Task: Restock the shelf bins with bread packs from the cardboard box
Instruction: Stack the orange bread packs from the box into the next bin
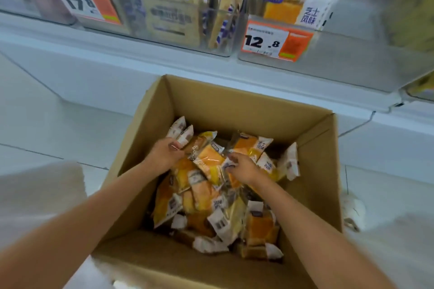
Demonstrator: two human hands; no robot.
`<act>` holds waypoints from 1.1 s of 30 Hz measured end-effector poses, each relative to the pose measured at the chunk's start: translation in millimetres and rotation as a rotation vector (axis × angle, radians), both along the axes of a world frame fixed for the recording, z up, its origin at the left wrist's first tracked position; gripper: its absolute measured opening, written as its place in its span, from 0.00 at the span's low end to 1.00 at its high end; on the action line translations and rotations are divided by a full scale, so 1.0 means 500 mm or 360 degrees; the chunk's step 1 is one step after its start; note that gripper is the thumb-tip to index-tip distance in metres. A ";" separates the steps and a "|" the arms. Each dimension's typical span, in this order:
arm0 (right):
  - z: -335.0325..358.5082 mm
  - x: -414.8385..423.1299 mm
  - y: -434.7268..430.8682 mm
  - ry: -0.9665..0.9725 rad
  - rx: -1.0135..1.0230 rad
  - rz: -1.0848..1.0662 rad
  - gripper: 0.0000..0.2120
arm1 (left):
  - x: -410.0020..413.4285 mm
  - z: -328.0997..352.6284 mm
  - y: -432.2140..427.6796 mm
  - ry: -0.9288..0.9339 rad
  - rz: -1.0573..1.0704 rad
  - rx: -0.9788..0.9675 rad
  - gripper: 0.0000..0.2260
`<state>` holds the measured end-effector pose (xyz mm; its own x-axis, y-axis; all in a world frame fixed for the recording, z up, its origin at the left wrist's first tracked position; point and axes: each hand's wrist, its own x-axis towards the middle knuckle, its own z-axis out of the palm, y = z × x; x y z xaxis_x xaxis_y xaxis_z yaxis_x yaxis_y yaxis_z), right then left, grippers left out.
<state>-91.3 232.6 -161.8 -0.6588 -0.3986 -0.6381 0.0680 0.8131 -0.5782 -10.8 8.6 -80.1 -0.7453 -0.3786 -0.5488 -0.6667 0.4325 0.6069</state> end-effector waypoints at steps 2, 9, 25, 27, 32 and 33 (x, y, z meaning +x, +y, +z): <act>-0.039 -0.003 -0.045 -0.0053 -0.0011 0.0002 0.34 | 0.009 -0.021 -0.012 -0.0045 0.0047 0.0045 0.06; -0.091 -0.019 -0.104 0.0473 0.0389 0.0350 0.27 | 0.027 -0.043 -0.023 -0.0127 0.0060 0.0192 0.07; 0.004 0.003 -0.110 -0.0020 -0.0214 0.0587 0.07 | 0.031 0.005 0.022 -0.0230 -0.0113 0.0289 0.43; 0.053 0.006 -0.091 0.0007 -0.0485 0.0425 0.03 | 0.036 0.006 0.031 -0.0226 -0.0200 0.0345 0.42; 0.135 0.022 -0.003 0.0236 -0.0394 0.0176 0.18 | 0.040 -0.007 0.029 -0.0089 0.0085 0.0567 0.07; 0.129 0.036 0.018 0.0178 -0.0288 0.0217 0.18 | 0.042 -0.011 0.027 -0.0086 0.0157 0.0574 0.08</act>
<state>-73.2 241.5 -97.3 -0.6539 -0.5896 -0.4742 -0.1078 0.6930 -0.7129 10.4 21.9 -85.8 -0.6812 -0.2226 -0.6974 -0.7297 0.1296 0.6714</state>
